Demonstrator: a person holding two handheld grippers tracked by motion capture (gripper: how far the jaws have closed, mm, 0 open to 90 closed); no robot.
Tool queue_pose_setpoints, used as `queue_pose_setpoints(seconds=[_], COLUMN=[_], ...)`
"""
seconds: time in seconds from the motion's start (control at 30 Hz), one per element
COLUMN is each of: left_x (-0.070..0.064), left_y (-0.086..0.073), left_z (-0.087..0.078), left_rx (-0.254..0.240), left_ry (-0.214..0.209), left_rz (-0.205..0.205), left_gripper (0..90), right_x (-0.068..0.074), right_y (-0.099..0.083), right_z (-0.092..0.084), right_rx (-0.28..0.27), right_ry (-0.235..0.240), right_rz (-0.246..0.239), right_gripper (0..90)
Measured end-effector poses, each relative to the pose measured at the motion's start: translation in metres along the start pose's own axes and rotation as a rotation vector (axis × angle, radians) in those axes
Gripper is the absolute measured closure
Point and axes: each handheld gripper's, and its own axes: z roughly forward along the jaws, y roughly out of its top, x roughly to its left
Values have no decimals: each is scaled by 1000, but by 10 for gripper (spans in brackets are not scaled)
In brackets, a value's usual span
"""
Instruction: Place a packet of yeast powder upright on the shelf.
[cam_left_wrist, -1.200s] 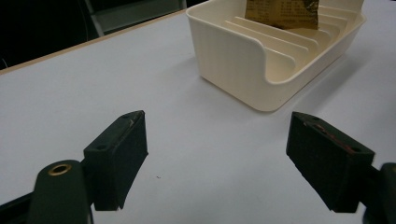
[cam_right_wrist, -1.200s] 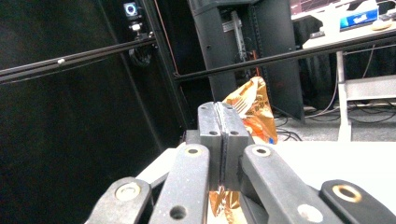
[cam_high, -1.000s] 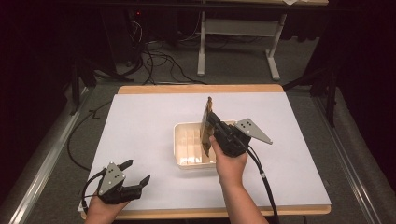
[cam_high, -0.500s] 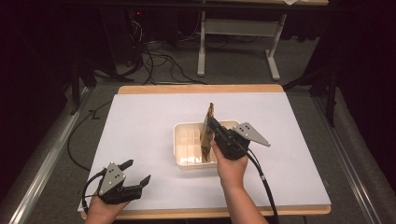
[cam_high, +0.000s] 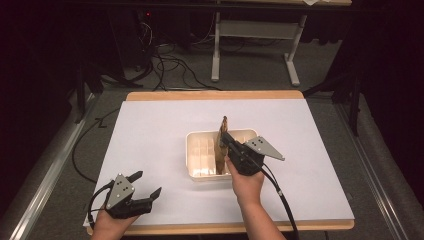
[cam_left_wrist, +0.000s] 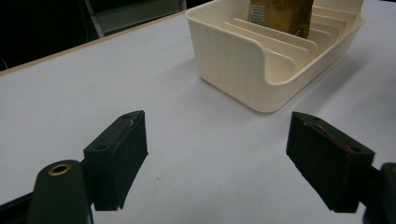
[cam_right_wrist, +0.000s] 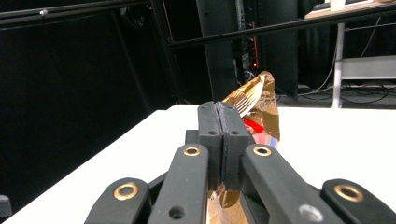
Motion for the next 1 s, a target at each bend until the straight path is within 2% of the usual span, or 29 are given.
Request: queue_pose_setpoints(seconds=[0.17,0.27,0.53,1.0], left_x=[0,1,2,2], left_y=[0,0,0,-1], left_z=[0,0,-1,-1], left_rx=[1,3,1,5], left_ry=[0,-2,-1,-3], left_rz=[0,1,0,2], left_gripper=[209,209,209,207], right_x=[2,2,5,6], right_y=[3,8,18,23], right_z=[-1,-2,-3,-6], right_rx=[16,21,47,96], right_ry=[8,21,37,71], right_rz=[-5,-4,-40,-93], right_gripper=[874,805,547,238])
